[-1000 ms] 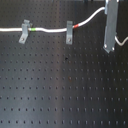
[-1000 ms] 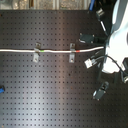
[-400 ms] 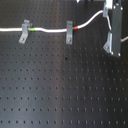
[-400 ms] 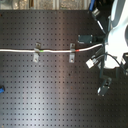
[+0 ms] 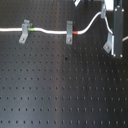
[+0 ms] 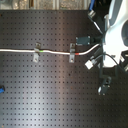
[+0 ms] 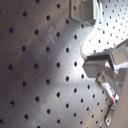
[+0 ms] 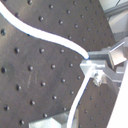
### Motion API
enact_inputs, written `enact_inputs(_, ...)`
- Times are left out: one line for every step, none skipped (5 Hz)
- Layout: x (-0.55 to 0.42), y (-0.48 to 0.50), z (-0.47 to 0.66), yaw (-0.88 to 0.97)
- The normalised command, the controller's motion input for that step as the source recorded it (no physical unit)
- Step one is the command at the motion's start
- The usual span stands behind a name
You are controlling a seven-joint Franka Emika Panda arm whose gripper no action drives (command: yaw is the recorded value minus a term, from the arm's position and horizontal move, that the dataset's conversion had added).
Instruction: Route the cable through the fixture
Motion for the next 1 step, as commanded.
enact_inputs(-0.335, 0.033, 0.61, 0.00)
